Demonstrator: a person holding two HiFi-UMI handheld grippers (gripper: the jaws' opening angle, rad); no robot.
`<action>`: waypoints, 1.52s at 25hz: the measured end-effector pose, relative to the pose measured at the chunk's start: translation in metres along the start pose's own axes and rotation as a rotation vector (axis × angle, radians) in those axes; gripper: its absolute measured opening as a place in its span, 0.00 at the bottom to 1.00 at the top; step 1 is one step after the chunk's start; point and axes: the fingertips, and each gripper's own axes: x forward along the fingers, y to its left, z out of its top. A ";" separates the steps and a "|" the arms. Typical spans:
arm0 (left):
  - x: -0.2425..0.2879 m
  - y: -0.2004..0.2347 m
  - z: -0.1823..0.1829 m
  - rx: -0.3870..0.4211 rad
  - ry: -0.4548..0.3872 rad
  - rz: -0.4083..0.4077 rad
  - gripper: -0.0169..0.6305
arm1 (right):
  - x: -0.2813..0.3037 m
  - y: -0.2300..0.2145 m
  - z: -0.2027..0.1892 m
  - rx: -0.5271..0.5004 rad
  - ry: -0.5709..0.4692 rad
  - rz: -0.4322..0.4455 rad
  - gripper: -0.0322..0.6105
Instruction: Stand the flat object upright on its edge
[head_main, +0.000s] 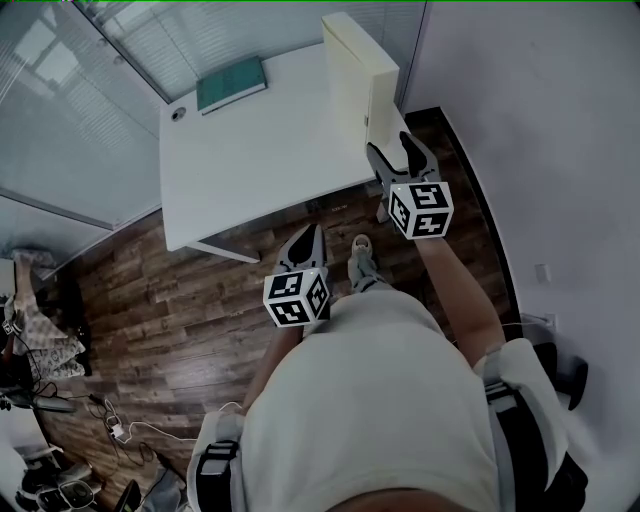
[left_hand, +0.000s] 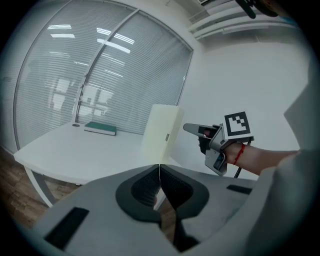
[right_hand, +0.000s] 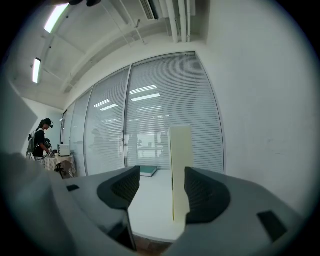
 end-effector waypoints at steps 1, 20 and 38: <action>-0.001 -0.001 0.000 0.000 -0.002 0.000 0.06 | -0.006 0.003 0.000 0.004 -0.006 0.003 0.49; -0.011 -0.008 -0.002 0.001 -0.026 -0.003 0.06 | -0.083 0.056 -0.041 0.048 0.060 0.136 0.11; -0.010 -0.007 -0.005 -0.009 -0.020 0.010 0.06 | -0.097 0.055 -0.057 0.085 0.088 0.143 0.08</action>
